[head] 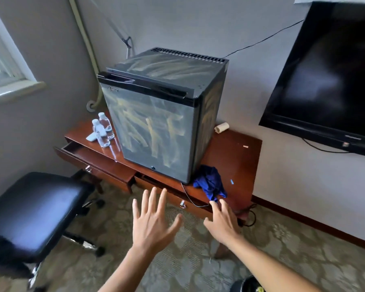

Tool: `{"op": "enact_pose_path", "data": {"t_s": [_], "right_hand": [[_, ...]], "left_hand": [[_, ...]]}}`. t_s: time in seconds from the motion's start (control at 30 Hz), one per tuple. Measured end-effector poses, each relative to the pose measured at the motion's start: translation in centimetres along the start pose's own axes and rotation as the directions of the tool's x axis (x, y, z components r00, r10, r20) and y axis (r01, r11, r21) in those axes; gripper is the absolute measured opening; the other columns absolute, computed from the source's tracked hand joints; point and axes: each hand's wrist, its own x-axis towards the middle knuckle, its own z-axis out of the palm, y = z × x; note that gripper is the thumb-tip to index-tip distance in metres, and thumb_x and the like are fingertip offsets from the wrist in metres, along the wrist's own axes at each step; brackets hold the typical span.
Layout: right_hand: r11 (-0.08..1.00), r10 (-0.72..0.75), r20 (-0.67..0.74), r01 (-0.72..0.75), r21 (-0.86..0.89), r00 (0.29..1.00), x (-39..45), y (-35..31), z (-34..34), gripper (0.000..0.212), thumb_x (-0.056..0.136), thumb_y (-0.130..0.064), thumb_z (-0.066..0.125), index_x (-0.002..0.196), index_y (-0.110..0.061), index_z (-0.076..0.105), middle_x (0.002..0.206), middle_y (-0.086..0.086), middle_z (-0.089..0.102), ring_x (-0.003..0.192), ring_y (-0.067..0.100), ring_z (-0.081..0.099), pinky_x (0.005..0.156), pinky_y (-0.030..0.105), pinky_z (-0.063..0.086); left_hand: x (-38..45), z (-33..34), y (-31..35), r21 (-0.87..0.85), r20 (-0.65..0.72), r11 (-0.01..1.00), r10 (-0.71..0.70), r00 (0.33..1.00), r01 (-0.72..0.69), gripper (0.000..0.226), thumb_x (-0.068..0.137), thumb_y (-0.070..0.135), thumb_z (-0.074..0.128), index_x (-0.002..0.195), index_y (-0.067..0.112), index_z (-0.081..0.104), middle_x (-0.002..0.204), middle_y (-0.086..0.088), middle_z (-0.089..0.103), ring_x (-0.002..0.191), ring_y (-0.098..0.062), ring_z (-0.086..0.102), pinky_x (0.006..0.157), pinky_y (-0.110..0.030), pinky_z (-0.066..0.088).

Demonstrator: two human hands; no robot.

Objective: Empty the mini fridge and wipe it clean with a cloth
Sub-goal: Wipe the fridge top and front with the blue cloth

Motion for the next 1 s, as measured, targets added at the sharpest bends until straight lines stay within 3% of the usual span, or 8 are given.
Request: {"op": "enact_pose_path", "data": {"t_s": [0.23, 0.37, 0.47, 0.53, 0.63, 0.73, 0.87, 1.0], "right_hand": [[0.991, 0.13, 0.169, -0.128, -0.023, 0.977, 8.5, -1.4, 0.3, 0.07, 0.084, -0.045, 0.056, 0.15, -0.035, 0.033, 0.158, 0.013, 0.02, 0.141, 0.035, 0.034, 0.109, 0.042, 0.037], [0.989, 0.146, 0.252, -0.133, -0.067, 0.957, 14.7, -1.4, 0.6, 0.078, 0.086, -0.042, 0.058, 0.155, -0.038, 0.023, 0.163, 0.013, 0.003, 0.144, 0.038, 0.025, 0.111, 0.046, 0.038], [0.987, 0.14, 0.244, -0.117, -0.106, 0.96, 18.6, -1.4, 1.6, 0.086, 0.085, -0.045, 0.059, 0.157, -0.043, 0.012, 0.165, 0.014, -0.003, 0.144, 0.041, 0.021, 0.112, 0.052, 0.035], [0.977, 0.092, 0.205, -0.049, -0.208, 0.974, 20.9, -1.6, 2.3, 0.092, 0.087, -0.051, 0.06, 0.159, -0.038, 0.004, 0.165, 0.018, -0.005, 0.144, 0.045, 0.02, 0.112, 0.055, 0.034], [0.955, 0.119, 0.195, -0.059, -0.291, 0.973, 22.4, -1.5, 3.9, 0.1, 0.087, -0.062, 0.061, 0.16, -0.035, -0.002, 0.165, 0.02, -0.01, 0.145, 0.05, 0.015, 0.111, 0.057, 0.036], [0.939, 0.165, 0.204, -0.09, -0.333, 0.965, 23.9, -0.5, 5.3, 0.094, 0.086, -0.062, 0.066, 0.159, -0.037, 0.012, 0.164, 0.019, -0.004, 0.142, 0.05, 0.018, 0.104, 0.052, 0.047], [0.935, 0.094, 0.091, -0.056, -0.35, 0.991, 24.5, 1.7, 4.0, 0.056, 0.096, -0.027, 0.056, 0.149, -0.036, 0.039, 0.144, 0.013, 0.03, 0.12, 0.035, 0.048, 0.089, 0.039, 0.056], [0.958, 0.159, -0.032, -0.163, -0.236, 0.987, 23.6, 2.7, -0.1, 0.057, 0.089, -0.027, 0.064, 0.143, -0.03, 0.048, 0.13, 0.007, 0.042, 0.11, 0.03, 0.058, 0.086, 0.038, 0.052]], "left_hand": [[7.3, -1.5, -4.3, -0.019, -0.001, 1.0, -0.017, 1.0, 0.017, 0.089, 0.092, 0.079, 0.029, 0.164, 0.029, 0.017, 0.171, -0.006, 0.019, 0.16, -0.026, 0.004, 0.127, -0.058, 0.006], [11.7, -1.8, -6.0, 0.011, -0.023, 0.997, -0.081, 0.996, 0.082, 0.088, 0.092, 0.08, 0.028, 0.163, 0.029, 0.02, 0.17, -0.006, 0.022, 0.159, -0.028, 0.009, 0.127, -0.059, 0.01], [14.1, -2.4, -6.5, 0.003, -0.062, 0.994, -0.112, 0.992, 0.112, 0.088, 0.091, 0.079, 0.028, 0.163, 0.029, 0.021, 0.17, -0.005, 0.021, 0.16, -0.026, 0.007, 0.126, -0.059, 0.01], [15.2, -2.7, -7.0, 0.023, -0.083, 0.993, -0.114, 0.99, 0.116, 0.088, 0.092, 0.078, 0.03, 0.164, 0.029, 0.019, 0.171, -0.005, 0.019, 0.16, -0.024, 0.005, 0.127, -0.058, 0.009], [16.0, -3.7, -7.7, 0.063, -0.111, 0.99, -0.121, 0.986, 0.129, 0.088, 0.094, 0.078, 0.03, 0.165, 0.028, 0.016, 0.172, -0.006, 0.017, 0.16, -0.024, 0.003, 0.127, -0.058, 0.01], [17.3, -5.1, -8.0, 0.064, -0.139, 0.991, -0.108, 0.984, 0.118, 0.088, 0.093, 0.079, 0.027, 0.165, 0.028, 0.017, 0.172, -0.006, 0.015, 0.16, -0.023, 0.002, 0.127, -0.057, 0.012], [20.3, -7.7, -8.5, -0.016, -0.203, 0.997, -0.083, 0.976, 0.081, 0.087, 0.091, 0.07, 0.039, 0.163, 0.024, 0.023, 0.171, -0.006, 0.02, 0.16, -0.022, 0.009, 0.127, -0.057, 0.014], [23.9, -10.8, -8.2, -0.058, -0.274, 0.996, 0.052, 0.96, -0.071, 0.086, 0.089, 0.062, 0.045, 0.162, 0.018, 0.028, 0.17, -0.011, 0.022, 0.159, -0.028, 0.012, 0.126, -0.059, 0.016]]}}
